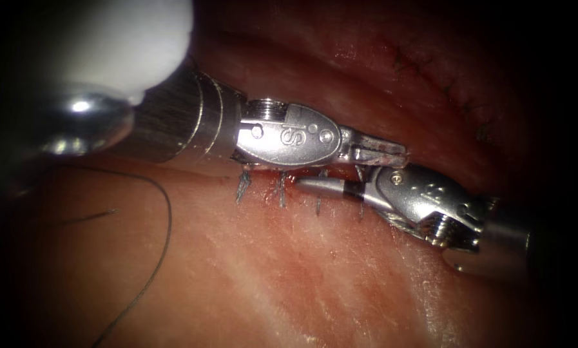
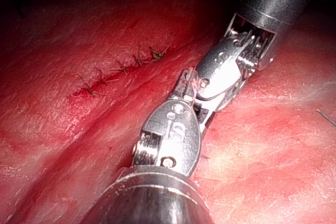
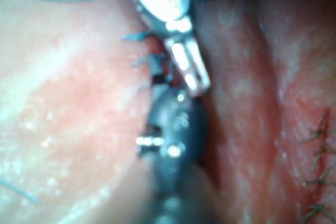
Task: Wound Closure
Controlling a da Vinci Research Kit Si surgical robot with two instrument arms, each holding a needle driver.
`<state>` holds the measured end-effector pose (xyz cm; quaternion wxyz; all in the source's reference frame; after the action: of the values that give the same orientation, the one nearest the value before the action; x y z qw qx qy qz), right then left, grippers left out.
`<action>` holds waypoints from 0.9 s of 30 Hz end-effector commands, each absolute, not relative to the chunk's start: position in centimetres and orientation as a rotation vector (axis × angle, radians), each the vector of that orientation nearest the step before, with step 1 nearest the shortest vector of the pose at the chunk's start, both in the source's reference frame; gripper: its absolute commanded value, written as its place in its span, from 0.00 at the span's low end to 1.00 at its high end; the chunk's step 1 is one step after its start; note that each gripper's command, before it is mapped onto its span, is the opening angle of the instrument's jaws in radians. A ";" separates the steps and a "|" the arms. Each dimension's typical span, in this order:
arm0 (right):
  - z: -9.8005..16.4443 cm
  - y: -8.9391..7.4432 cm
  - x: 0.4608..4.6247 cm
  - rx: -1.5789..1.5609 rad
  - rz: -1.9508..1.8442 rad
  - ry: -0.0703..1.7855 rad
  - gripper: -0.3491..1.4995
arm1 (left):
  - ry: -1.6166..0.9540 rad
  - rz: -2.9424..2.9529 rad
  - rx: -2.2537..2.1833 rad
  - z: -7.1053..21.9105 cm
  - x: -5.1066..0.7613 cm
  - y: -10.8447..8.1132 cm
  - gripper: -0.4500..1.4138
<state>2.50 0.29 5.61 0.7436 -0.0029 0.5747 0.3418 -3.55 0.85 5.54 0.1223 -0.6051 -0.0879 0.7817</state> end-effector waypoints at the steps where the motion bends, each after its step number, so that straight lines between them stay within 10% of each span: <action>1: 5.7 0.3 2.56 -0.009 0.751 1.269 0.85 | -0.260 2.280 -1.766 5.6 -3.59 0.8 0.00; 5: 5.7 0.3 2.54 -0.030 0.738 1.289 0.44 | -0.261 2.280 -1.767 5.6 -3.59 0.8 0.00; 7: 5.7 0.3 2.53 -0.029 0.738 1.289 0.00 | -0.261 2.280 -1.768 5.6 -3.59 0.8 0.00; 17: 5.6 0.3 2.53 -0.058 0.715 1.317 0.00 | -0.263 2.279 -1.770 5.6 -3.59 0.8 0.00; 18: 5.6 0.3 2.57 -0.047 0.706 1.315 0.61 | -0.267 2.278 -1.771 5.6 -3.58 0.8 0.00; 22: 5.7 0.2 2.60 -0.042 0.694 1.326 0.94 | -0.276 2.273 -1.775 5.5 -3.54 0.9 0.00; 27: 5.6 0.0 2.44 -0.015 0.665 1.323 0.99 | -0.269 2.270 -1.759 5.5 -3.34 1.0 0.00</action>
<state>2.39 0.04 5.55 0.7393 -0.0089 0.6032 0.2991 -3.25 1.02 5.40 0.1300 -0.6048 -0.0906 0.7804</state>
